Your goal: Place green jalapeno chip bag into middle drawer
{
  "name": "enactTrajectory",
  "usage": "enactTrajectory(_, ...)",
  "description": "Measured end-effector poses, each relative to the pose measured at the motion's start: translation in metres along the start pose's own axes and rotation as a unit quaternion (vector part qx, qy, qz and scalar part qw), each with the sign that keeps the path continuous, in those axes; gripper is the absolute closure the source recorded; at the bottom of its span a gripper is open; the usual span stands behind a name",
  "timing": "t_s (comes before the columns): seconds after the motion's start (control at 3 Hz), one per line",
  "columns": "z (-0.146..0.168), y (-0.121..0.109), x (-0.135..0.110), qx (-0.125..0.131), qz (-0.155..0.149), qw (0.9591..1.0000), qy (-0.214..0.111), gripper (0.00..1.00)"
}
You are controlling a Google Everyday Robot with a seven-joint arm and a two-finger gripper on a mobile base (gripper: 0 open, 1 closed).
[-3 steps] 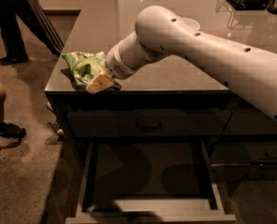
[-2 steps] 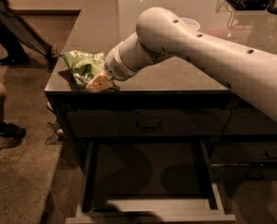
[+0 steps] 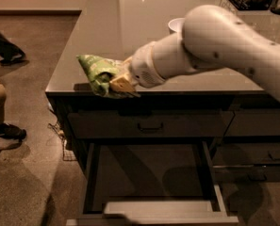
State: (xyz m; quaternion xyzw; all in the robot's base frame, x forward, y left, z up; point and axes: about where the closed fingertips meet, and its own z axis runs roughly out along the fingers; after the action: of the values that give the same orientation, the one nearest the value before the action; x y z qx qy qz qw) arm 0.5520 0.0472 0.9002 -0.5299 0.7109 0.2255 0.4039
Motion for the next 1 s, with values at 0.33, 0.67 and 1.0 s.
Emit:
enactTrajectory(0.33, -0.045, 0.019, 0.02, 0.001, 0.012, 0.9999, 0.003, 1.0)
enactTrajectory(0.67, -0.045, 0.019, 0.02, 0.001, 0.012, 0.9999, 0.003, 1.0)
enactTrajectory(1.0, -0.043, 0.031, 0.031, -0.024, 0.006, 0.9996, 0.015, 1.0)
